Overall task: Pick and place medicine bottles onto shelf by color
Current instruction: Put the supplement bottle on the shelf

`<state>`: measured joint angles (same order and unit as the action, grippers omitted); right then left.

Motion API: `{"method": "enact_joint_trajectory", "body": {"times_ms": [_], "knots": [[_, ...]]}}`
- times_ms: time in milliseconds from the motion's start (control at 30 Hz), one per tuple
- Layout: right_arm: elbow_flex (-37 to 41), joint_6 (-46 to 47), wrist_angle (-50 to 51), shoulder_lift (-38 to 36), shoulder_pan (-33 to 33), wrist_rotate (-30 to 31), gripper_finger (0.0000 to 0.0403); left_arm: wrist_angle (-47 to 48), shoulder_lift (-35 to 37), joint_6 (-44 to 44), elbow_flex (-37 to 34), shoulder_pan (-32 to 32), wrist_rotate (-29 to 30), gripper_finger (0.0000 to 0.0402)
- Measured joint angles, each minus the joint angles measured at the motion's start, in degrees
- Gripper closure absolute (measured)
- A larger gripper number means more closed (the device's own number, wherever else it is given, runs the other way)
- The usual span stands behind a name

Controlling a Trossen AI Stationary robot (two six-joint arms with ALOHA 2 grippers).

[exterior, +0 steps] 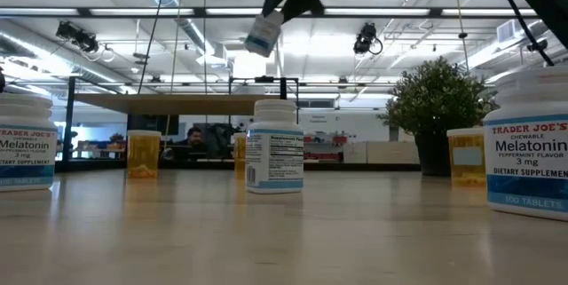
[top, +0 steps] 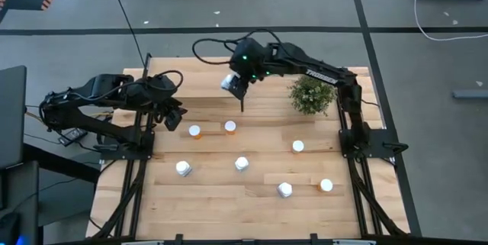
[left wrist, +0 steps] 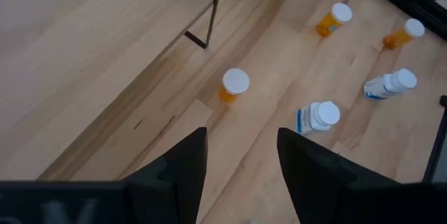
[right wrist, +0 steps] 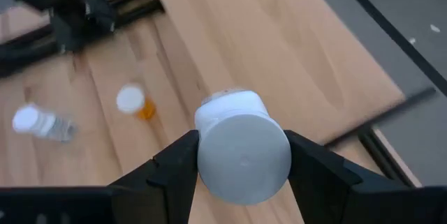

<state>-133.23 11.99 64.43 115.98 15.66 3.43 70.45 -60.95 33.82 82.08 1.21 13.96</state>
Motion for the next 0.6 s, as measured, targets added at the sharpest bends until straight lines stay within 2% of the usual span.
{"method": "enact_joint_trajectory", "body": {"times_ms": [233,600], "knots": [[-0.5,-1.4,0.9,3.4,4.2,-0.7,0.0198,0.1,0.3,-0.2,0.0,0.0,0.0,0.0223],[-0.5,-5.8,-0.1,4.7,3.7,-2.7,0.0198,0.4,0.2,-2.9,0.0,0.9,4.1,0.0223]]}}
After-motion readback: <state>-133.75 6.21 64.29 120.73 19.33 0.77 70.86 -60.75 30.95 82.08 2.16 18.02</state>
